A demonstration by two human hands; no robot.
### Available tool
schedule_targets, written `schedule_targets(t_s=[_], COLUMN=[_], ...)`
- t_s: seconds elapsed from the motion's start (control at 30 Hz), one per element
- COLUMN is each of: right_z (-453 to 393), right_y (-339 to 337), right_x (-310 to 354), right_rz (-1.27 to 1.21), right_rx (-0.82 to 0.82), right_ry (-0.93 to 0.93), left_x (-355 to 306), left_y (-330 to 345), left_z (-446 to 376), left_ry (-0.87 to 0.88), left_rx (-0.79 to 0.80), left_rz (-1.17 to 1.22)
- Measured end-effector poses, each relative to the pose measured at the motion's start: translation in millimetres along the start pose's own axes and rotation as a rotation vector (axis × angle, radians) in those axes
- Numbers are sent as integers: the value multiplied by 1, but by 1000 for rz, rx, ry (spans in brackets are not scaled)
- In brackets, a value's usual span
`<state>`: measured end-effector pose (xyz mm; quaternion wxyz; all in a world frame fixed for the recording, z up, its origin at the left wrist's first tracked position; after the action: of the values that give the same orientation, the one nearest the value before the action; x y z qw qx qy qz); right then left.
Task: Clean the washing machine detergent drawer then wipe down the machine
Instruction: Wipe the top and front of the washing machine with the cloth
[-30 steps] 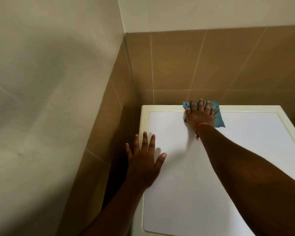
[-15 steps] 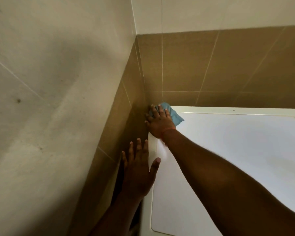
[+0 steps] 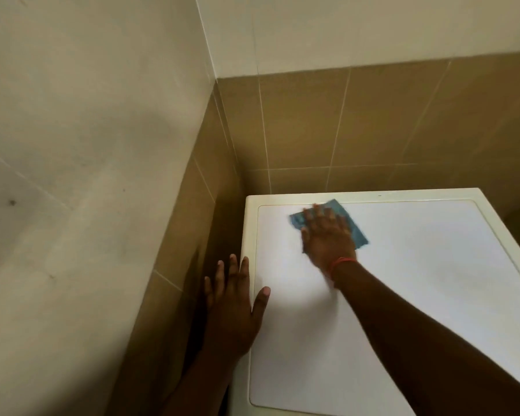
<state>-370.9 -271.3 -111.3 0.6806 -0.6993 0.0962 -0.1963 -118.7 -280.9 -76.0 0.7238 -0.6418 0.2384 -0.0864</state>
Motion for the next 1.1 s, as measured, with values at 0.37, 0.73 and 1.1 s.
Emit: schedule_targets(t_s=[0.37,0.73,1.1], right_z=[45,89,200], right_y=[-18,-18,-9], right_x=[-94,-96,-98], right_rz=[60,46,43], right_rx=[70,69,58], right_ry=[146,103,-256], left_x=[-22,-33,-66], left_y=[5,7,25], left_z=[12,27,52], left_ry=[28,15,52], left_rx=[36,28,73], left_rz=[-19,-27,-95])
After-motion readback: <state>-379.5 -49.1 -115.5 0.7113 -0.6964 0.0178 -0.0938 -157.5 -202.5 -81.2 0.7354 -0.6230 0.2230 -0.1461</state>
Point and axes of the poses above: each hand's wrist, its own z-axis away from the middle knuckle, its own y-axis out of the palm, x = y × z, the point moved 3 cm from there along -z, towards the middle knuckle, and after that the axes turned 7 degrees about -y, right-handed, at the moved point
